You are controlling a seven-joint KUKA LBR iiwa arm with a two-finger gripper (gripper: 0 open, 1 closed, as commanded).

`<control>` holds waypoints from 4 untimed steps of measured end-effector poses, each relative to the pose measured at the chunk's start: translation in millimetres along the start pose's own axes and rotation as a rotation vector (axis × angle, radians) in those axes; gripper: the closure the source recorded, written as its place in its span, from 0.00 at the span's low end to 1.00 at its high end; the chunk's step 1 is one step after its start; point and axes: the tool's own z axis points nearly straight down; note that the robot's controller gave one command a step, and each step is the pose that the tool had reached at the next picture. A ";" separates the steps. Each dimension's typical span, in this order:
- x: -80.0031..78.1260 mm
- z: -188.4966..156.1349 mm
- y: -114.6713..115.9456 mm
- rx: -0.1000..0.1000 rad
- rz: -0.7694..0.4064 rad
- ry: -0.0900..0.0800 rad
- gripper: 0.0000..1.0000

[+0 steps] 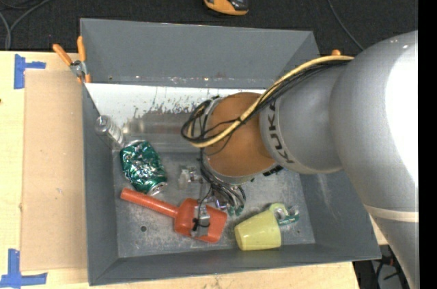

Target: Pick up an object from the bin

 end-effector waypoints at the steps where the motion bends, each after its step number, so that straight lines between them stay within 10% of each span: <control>1: 5.8 -54.8 27.8 0.003 -0.165 -0.016 0.00; 2: 1.9 -1.6 0.8 0.002 -0.015 0.005 0.00; 3: 1.8 -0.7 8.6 0.002 -0.293 -0.011 0.00; 4: 1.7 -1.6 2.8 0.000 -0.047 0.001 1.00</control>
Offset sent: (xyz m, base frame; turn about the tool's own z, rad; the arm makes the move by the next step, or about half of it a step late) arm -0.0005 0.0011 0.0042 -0.0138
